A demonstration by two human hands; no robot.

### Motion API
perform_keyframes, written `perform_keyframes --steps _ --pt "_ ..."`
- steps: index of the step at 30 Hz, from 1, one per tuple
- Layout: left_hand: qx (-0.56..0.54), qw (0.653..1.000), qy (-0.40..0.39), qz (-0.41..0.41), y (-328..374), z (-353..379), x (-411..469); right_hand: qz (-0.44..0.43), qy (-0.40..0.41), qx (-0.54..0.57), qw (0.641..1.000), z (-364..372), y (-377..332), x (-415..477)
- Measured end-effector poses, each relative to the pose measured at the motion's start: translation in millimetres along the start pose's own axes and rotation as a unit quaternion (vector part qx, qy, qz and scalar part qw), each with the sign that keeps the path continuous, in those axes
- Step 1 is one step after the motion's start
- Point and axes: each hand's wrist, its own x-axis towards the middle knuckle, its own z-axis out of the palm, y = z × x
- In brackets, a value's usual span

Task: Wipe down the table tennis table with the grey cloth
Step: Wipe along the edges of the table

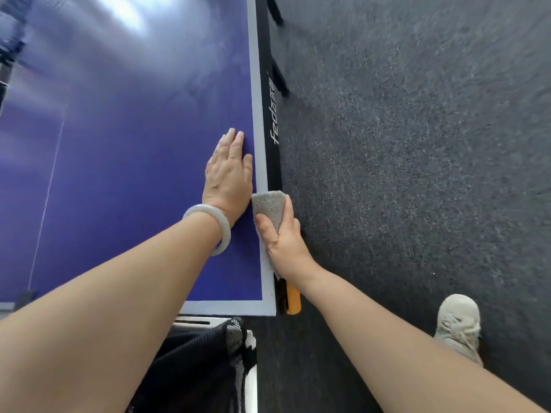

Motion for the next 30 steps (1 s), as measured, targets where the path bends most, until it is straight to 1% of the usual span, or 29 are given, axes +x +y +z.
perform_keyframes --steps 2,4,6,8,11,15,18,20,23,27,30 --pt "-0.004 0.999 -0.014 0.031 -4.3 0.2 -22.7 0.005 0.014 0.007 1.000 2.5 -1.2 -2.2" --pt "-0.024 0.999 -0.001 0.035 -7.2 2.3 -33.7 -0.003 0.038 0.021 0.999 8.7 0.1 -12.6" --pt "-0.037 0.999 0.015 0.027 -7.8 5.4 -32.7 -0.038 0.060 0.018 0.997 14.9 7.1 -32.3" --pt "-0.040 0.999 0.022 0.026 -9.0 7.1 -32.4 -0.073 0.061 -0.005 0.995 18.8 18.2 -53.7" --pt "-0.045 0.998 0.021 0.031 -10.6 7.9 -31.6 -0.105 0.034 -0.056 0.992 18.2 29.8 -76.4" --pt "-0.048 0.998 0.022 0.030 -11.4 8.6 -31.2 -0.113 -0.030 -0.128 0.985 5.5 38.2 -90.3" --pt "-0.054 0.998 0.026 0.034 -12.5 9.6 -30.7 -0.128 -0.065 -0.152 0.978 -2.6 41.0 -91.8" --pt "-0.055 0.998 0.028 0.032 -13.5 10.5 -30.4 -0.128 -0.047 -0.130 0.982 2.4 39.4 -85.3" --pt "-0.056 0.998 0.029 0.032 -13.2 10.9 -30.6 -0.135 0.028 -0.088 0.986 14.7 37.5 -73.8" --pt "-0.053 0.997 0.031 0.036 -14.8 11.5 -29.2 -0.160 0.043 -0.078 0.983 16.5 40.4 -65.6" --pt "-0.056 0.997 0.030 0.032 -14.0 12.3 -29.5 -0.134 0.050 -0.041 0.989 8.7 16.2 -25.4"
